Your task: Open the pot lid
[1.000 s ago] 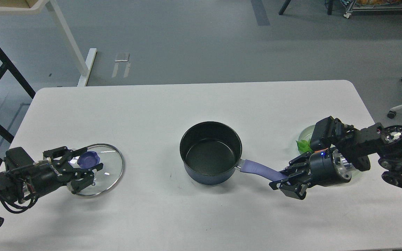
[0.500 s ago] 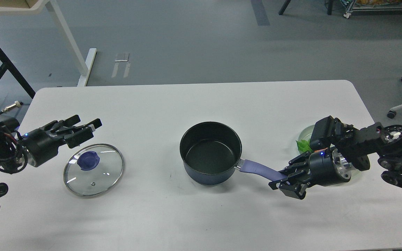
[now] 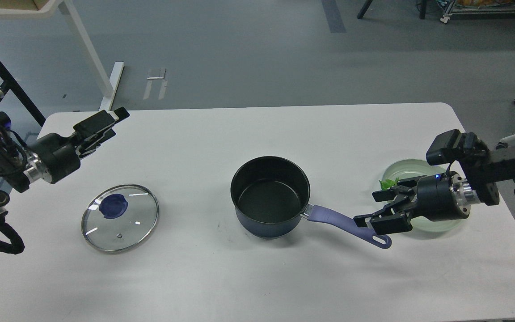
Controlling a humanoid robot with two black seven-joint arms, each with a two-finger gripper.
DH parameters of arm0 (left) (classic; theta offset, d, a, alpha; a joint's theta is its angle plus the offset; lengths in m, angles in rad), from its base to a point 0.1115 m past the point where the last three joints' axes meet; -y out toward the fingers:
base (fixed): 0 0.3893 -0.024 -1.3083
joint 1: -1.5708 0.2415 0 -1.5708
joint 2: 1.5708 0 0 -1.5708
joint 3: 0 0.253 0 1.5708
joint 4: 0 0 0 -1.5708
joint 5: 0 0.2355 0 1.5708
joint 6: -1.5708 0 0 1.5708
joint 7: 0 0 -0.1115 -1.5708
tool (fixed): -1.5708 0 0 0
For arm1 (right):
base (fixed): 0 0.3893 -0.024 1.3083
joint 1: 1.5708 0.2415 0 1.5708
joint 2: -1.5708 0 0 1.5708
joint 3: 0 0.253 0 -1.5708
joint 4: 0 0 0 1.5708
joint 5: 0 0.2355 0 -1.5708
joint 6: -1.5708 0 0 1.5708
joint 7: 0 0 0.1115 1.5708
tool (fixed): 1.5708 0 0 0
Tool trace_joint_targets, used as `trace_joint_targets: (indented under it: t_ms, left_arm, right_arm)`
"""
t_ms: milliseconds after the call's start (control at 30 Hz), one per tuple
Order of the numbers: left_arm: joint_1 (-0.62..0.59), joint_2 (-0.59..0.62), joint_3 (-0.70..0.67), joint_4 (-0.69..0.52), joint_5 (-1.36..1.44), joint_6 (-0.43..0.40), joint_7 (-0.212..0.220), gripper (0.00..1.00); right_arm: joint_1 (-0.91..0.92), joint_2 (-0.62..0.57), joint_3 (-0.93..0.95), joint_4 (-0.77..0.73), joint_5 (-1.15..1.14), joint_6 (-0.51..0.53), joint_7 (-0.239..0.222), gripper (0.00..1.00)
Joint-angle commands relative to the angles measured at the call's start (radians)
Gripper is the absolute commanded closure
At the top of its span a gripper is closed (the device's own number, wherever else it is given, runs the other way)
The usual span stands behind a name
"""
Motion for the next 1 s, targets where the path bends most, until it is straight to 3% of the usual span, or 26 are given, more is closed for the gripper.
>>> trace_joint_targets:
  t_ms: [0, 233, 433, 500, 567, 667, 733, 867, 967]
  left_arm:
    - [-0.001, -0.025, -0.034, 0.009, -0.21, -0.01, 0.0, 0.01]
    - [-0.004, -0.12, -0.135, 0.023, -0.415, -0.021, 0.0, 0.01]
    - [0.001, -0.234, -0.203, 0.144, -0.52, -0.05, 0.013, 0.01]
    - [0.006, -0.274, -0.229, 0.191, -0.541, -0.094, 0.047, 0.01]
    - [0.021, -0.312, -0.253, 0.225, -0.589, -0.145, 0.111, 0.01]
    - [0.055, -0.361, -0.302, 0.244, -0.655, -0.203, 0.208, 0.01]
    - [0.081, -0.389, -0.351, 0.244, -0.66, -0.241, 0.231, 0.01]
    - [0.102, -0.409, -0.37, 0.242, -0.653, -0.317, 0.232, 0.01]
    - [0.107, -0.409, -0.37, 0.244, -0.649, -0.326, 0.232, 0.01]
  right_arm:
    - [0.001, -0.043, 0.078, -0.014, 0.241, -0.006, 0.0, 0.02]
    - [-0.013, -0.046, 0.133, -0.117, 0.905, -0.121, 0.0, 0.02]
    - [-0.086, -0.034, 0.141, -0.199, 1.332, -0.172, 0.0, 0.01]
    - [-0.123, -0.032, 0.141, -0.215, 1.447, -0.167, 0.0, 0.0]
    - [-0.174, -0.025, 0.143, -0.218, 1.562, -0.149, 0.0, 0.0]
    - [-0.237, 0.023, 0.147, -0.241, 1.657, -0.057, 0.0, 0.0]
    - [-0.266, 0.061, 0.147, -0.271, 1.668, -0.003, 0.0, 0.0]
    - [-0.315, 0.121, 0.179, -0.337, 1.672, 0.019, 0.0, 0.0]
    - [-0.359, 0.167, 0.242, -0.361, 1.67, 0.019, 0.0, 0.0]
